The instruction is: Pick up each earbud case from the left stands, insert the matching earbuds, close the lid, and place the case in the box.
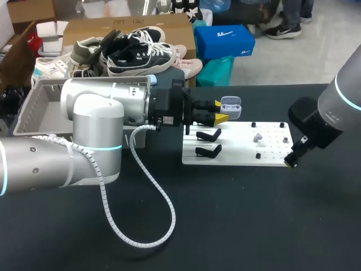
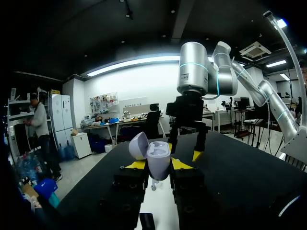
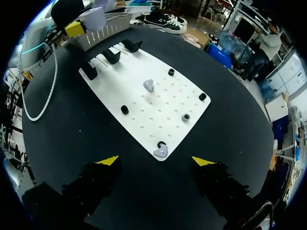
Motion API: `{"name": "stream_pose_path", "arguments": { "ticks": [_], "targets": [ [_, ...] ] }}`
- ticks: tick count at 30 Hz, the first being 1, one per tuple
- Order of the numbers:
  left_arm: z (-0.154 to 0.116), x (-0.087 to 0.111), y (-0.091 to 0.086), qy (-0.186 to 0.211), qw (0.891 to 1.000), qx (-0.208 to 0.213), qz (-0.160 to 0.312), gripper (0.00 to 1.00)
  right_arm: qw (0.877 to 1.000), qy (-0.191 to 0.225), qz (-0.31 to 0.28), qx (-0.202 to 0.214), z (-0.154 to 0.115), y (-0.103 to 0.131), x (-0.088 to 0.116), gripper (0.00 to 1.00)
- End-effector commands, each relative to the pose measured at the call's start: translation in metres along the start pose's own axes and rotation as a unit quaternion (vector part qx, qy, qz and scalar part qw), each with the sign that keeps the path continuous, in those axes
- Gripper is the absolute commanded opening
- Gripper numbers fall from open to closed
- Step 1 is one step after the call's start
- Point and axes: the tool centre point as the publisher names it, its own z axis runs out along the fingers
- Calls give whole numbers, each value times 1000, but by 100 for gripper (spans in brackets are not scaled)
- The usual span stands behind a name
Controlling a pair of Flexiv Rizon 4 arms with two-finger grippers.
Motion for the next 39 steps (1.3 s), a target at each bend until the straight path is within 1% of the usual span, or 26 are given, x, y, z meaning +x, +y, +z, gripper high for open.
{"name": "stream_pose_path", "arguments": {
  "ticks": [1, 2, 7, 10, 14, 17, 24, 28, 30, 39],
  "targets": [
    [0, 1, -1, -1, 1000, -1, 1, 0, 1000, 0, 3, 18, 5, 2, 1, 89],
    [0, 1, -1, -1, 1000, -1, 1, 0, 1000, 0, 4, 18, 6, 2, 2, 89],
    [0, 1, -1, -1, 1000, -1, 1, 0, 1000, 0, 8, 17, 9, -1, 2, 77],
    [0, 1, -1, -1, 1000, -1, 1, 0, 1000, 1, 9, 16, 11, -2, 2, 59],
    [0, 1, -1, -1, 1000, -1, 1, 0, 1000, 1, 7, 15, 12, -3, 1, 56],
    [0, 1, -1, -1, 1000, -1, 1, 0, 1000, 2, 4, 13, 13, -3, 0, 51],
    [0, 1, -1, -1, 1000, -1, 1, 0, 1000, 8, -6, 8, 18, -2, -3, 49],
    [0, 1, -1, -1, 1000, -1, 1, 0, 1000, 9, -7, 8, 18, -3, -4, 52],
    [0, 1, -1, -1, 1000, -1, 1, 0, 1000, 9, -7, 8, 18, -3, -4, 49],
    [0, 1, -1, -1, 1000, -1, 1, 0, 1000, 11, -7, 10, 20, -5, -9, 46]
  ]
}}
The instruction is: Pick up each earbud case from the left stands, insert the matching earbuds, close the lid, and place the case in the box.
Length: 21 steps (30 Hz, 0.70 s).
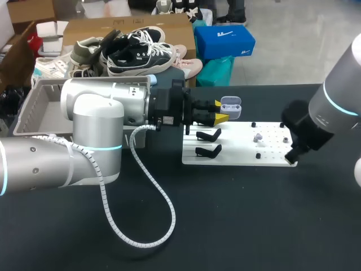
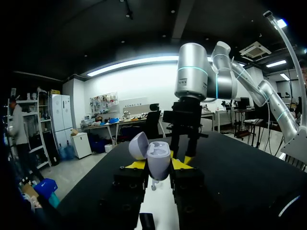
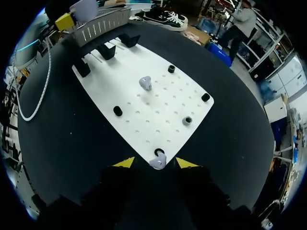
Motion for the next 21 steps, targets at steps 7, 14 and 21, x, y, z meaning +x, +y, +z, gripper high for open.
{"name": "stream_pose_path", "arguments": {
  "ticks": [7, 14, 21],
  "targets": [
    [0, 1, -1, -1, 1000, -1, 1, 0, 1000, 6, 10, 3, 3, -2, -4, 43],
    [0, 1, -1, -1, 1000, -1, 1, 0, 1000, 7, 20, 5, 3, -3, -4, 39],
    [0, 1, -1, -1, 1000, -1, 1, 0, 999, 8, 31, 7, 3, -4, -4, 38]
  ]
}}
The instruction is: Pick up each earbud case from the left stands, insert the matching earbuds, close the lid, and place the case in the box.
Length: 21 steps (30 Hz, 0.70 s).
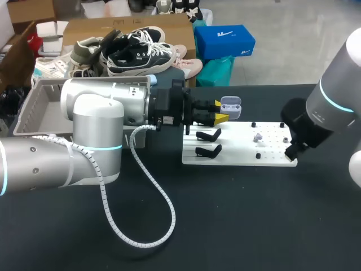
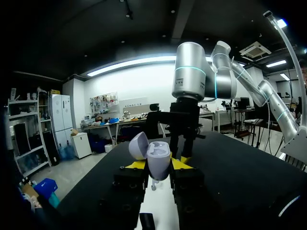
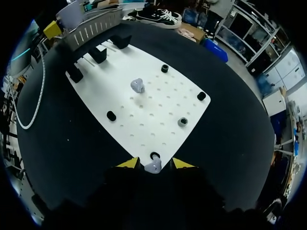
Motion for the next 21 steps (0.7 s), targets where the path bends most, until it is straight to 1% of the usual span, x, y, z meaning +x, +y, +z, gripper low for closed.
{"name": "stream_pose_path", "arguments": {
  "ticks": [1, 5, 11, 13, 15, 19, 21],
  "targets": [
    [0, 1, -1, -1, 1000, -1, 1, 0, 1000, 0, 4, 4, 0, 1, 0, 38],
    [0, 1, -1, -1, 1000, -1, 1, 0, 1000, 1, 9, 6, 0, 0, 0, 33],
    [0, 1, -1, -1, 1000, -1, 1, 0, 1000, 4, 11, 5, 2, 0, 0, 31],
    [0, 1, -1, -1, 1000, -1, 1, 0, 1000, 5, 11, 4, 3, 0, -1, 25],
    [0, 1, -1, -1, 1000, -1, 1, 0, 1000, 6, 12, 3, 4, 1, -1, 22],
    [0, 1, -1, -1, 1000, -1, 1, 0, 1000, 7, 16, 3, 4, 0, 1, 19],
    [0, 1, -1, -1, 1000, -1, 1, 0, 1000, 7, 17, 4, 4, 0, 2, 10]
  ]
}}
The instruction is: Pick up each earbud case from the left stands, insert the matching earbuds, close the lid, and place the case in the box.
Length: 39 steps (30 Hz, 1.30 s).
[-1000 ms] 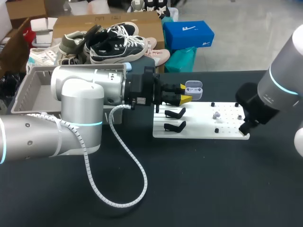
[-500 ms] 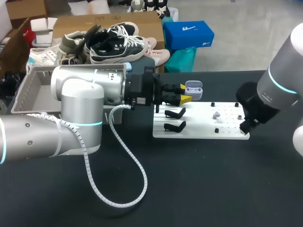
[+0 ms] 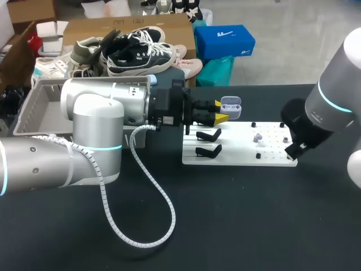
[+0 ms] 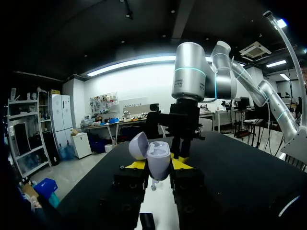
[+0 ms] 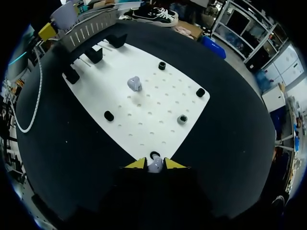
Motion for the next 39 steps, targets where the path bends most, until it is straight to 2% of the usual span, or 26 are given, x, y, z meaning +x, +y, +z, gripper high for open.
{"name": "stream_pose_path", "arguments": {
  "ticks": [1, 6, 15, 19, 21, 36, 39],
  "targets": [
    [0, 1, -1, -1, 1000, -1, 1, 0, 1000, 1, 2, 3, 1, 0, 0, 0],
    [0, 1, -1, -1, 1000, -1, 1, 0, 1000, -1, 5, 5, -4, 0, 1, 0],
    [0, 1, -1, -1, 1000, -1, 1, 0, 999, -27, 10, 20, -35, 3, 1, 0],
    [0, 1, -1, -1, 1000, -1, 1, 0, 999, -52, 12, 8, -53, 12, 0, 0],
    [0, 1, -1, -1, 1000, -1, 1, 0, 997, -73, 10, -10, -65, 17, -1, 0],
    [0, 1, -1, -1, 1000, -1, 1, 0, 997, -73, 10, -10, -65, 17, -1, 0],
    [0, 1, -1, -1, 1000, -1, 1, 0, 996, -70, 50, 7, -71, 25, -22, 0]
  ]
}}
